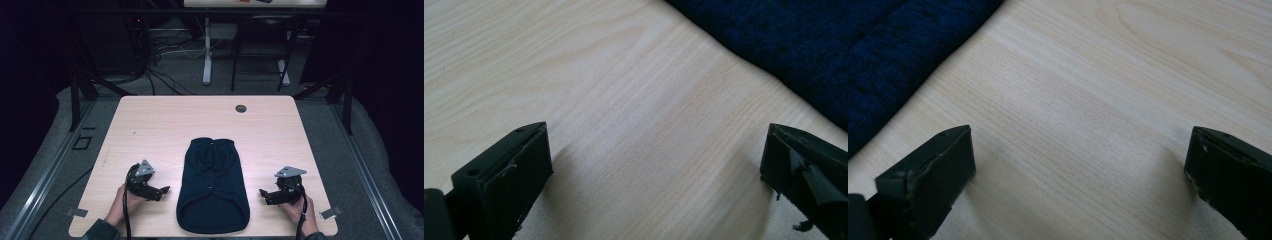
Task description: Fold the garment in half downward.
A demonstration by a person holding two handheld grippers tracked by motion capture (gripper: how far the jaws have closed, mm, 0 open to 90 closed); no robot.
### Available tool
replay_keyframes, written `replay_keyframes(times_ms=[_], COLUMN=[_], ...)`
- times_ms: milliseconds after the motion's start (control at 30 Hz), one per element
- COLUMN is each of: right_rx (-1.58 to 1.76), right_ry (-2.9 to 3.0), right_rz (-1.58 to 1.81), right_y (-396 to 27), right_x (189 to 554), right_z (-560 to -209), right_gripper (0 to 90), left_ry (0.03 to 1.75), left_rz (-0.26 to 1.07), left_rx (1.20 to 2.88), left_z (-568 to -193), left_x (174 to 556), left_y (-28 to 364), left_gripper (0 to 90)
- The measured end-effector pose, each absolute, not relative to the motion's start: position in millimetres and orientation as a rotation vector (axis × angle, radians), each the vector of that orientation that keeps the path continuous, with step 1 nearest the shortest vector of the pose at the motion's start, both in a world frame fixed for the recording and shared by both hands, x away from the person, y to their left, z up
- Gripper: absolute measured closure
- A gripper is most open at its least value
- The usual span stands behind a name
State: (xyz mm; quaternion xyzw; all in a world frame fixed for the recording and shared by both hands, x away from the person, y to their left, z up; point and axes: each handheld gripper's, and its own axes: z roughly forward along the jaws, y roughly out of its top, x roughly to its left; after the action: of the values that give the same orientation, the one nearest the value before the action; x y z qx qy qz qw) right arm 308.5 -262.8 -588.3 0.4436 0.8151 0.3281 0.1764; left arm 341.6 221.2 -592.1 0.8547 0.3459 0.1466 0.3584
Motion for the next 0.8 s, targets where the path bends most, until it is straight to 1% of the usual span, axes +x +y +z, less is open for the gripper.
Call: replay_keyframes(times_ms=[400, 800], right_rx=[1.269, 1.251], right_ry=[2.320, 2.375], right_rz=[0.914, 0.938], right_y=[-262.2, -258.0], right_x=[308.9, 308.6], right_z=[-586.9, -574.6], right_gripper=[0.0, 0.3], left_ry=[0.923, 0.937], left_rz=[0.394, 0.364], left_rx=[2.208, 2.169], left_z=[-591.1, -579.7], left_x=[340.7, 338.2], left_y=[222.0, 223.7], left_gripper=[0.1, 0.3])
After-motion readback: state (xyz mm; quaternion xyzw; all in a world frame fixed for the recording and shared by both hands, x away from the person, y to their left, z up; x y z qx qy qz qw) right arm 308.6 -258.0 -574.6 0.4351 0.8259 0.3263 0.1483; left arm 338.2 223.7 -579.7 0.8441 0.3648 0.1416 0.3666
